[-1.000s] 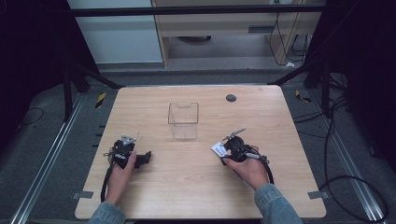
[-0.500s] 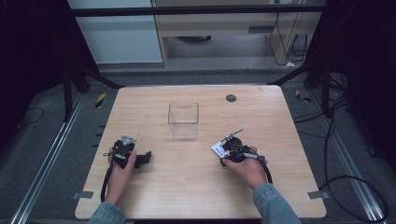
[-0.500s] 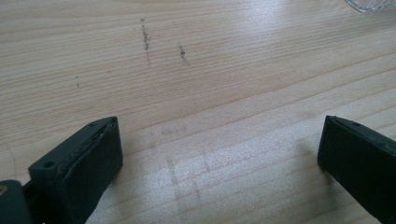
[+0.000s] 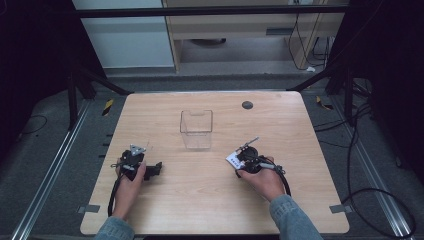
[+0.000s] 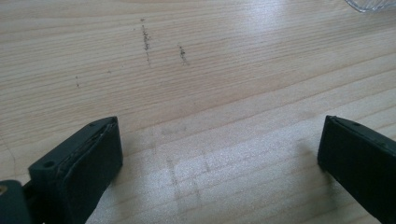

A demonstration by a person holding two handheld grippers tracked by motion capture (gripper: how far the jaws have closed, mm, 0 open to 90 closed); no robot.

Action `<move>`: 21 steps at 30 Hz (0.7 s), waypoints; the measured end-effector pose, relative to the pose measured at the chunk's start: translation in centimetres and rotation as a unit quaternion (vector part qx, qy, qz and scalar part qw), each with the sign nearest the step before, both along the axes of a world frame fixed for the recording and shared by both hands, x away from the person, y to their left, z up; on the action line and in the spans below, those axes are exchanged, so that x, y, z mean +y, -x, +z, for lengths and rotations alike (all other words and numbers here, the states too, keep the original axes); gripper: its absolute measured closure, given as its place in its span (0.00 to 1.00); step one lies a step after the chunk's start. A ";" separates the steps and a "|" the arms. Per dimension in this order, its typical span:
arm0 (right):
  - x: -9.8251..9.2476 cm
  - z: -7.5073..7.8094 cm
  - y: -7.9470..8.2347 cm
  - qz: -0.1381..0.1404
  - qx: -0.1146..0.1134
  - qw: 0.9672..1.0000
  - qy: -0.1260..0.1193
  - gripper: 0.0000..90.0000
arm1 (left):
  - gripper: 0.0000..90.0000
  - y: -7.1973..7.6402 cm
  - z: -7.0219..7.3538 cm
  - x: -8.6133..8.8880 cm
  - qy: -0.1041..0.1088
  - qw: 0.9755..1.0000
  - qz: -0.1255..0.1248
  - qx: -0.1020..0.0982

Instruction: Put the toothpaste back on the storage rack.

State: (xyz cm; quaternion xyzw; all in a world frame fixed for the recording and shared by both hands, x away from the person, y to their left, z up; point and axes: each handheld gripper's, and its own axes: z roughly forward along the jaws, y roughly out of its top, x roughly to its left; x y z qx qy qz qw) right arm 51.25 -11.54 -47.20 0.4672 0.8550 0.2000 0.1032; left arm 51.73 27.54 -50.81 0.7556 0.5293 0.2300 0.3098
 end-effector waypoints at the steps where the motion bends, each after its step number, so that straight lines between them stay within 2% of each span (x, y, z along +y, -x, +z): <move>1: 0.0 0.0 0.0 0.001 0.001 1.000 0.000 0.55 | 0.00 0.0 0.0 0.0 -0.001 1.000 0.000 0.001; 21: 0.0 0.0 -0.4 0.004 0.011 1.000 0.006 0.60 | 0.00 0.0 0.0 0.0 0.000 1.000 0.000 0.000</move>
